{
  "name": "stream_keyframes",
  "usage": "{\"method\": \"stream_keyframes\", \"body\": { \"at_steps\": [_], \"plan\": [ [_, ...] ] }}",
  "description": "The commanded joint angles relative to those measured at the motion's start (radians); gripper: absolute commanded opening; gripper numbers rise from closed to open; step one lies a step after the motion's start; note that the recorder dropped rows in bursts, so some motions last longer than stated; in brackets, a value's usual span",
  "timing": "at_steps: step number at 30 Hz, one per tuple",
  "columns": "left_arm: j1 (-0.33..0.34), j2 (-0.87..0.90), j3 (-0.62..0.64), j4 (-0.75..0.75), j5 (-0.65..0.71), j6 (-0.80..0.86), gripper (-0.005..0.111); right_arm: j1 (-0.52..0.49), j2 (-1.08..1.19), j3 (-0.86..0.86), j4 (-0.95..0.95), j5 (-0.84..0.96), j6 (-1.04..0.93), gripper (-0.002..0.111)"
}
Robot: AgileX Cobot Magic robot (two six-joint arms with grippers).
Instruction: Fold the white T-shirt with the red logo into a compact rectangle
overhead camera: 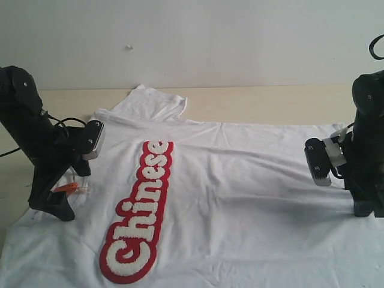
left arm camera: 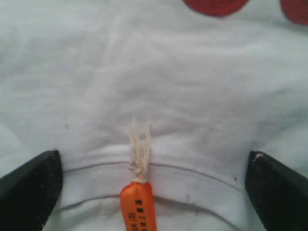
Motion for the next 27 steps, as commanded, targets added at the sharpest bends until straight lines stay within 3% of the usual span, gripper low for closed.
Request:
{"method": "stream_keyframes", "body": {
  "at_steps": [1, 3, 12, 14, 16, 17, 18, 19, 24, 27],
  "plan": [
    [0.003, 0.016, -0.002, -0.007, -0.008, -0.002, 0.100, -0.002, 0.063, 0.019, -0.027, -0.110, 0.015, 0.016],
    [0.003, 0.016, -0.002, -0.007, -0.008, -0.002, 0.100, -0.002, 0.063, 0.019, -0.022, -0.126, 0.037, 0.000],
    [0.003, 0.081, -0.002, 0.009, -0.054, -0.031, 0.099, -0.002, 0.062, 0.019, -0.022, -0.134, 0.053, 0.000],
    [0.003, 0.092, -0.002, 0.017, -0.054, -0.047, 0.094, -0.002, 0.062, 0.019, -0.022, -0.138, 0.053, 0.000],
    [0.003, 0.104, -0.002, 0.027, -0.056, -0.055, 0.079, -0.002, 0.062, 0.019, -0.022, -0.140, 0.053, 0.000],
    [0.003, 0.109, -0.002, 0.031, -0.064, -0.055, 0.053, -0.002, 0.062, 0.019, -0.022, -0.143, 0.061, 0.000],
    [0.003, 0.113, -0.002, 0.033, -0.065, -0.055, 0.036, -0.002, 0.062, 0.019, -0.022, -0.145, 0.060, 0.000],
    [0.003, 0.116, -0.002, 0.033, -0.068, -0.055, 0.003, -0.002, 0.062, 0.019, -0.022, -0.145, 0.060, 0.000],
    [0.003, 0.099, -0.002, 0.056, 0.000, -0.054, 0.003, -0.002, 0.015, 0.016, -0.022, -0.147, 0.060, 0.000],
    [0.008, -0.002, -0.002, 0.056, 0.042, -0.054, 0.003, -0.002, -0.117, -0.019, 0.026, -0.147, 0.060, 0.000]
  ]
}}
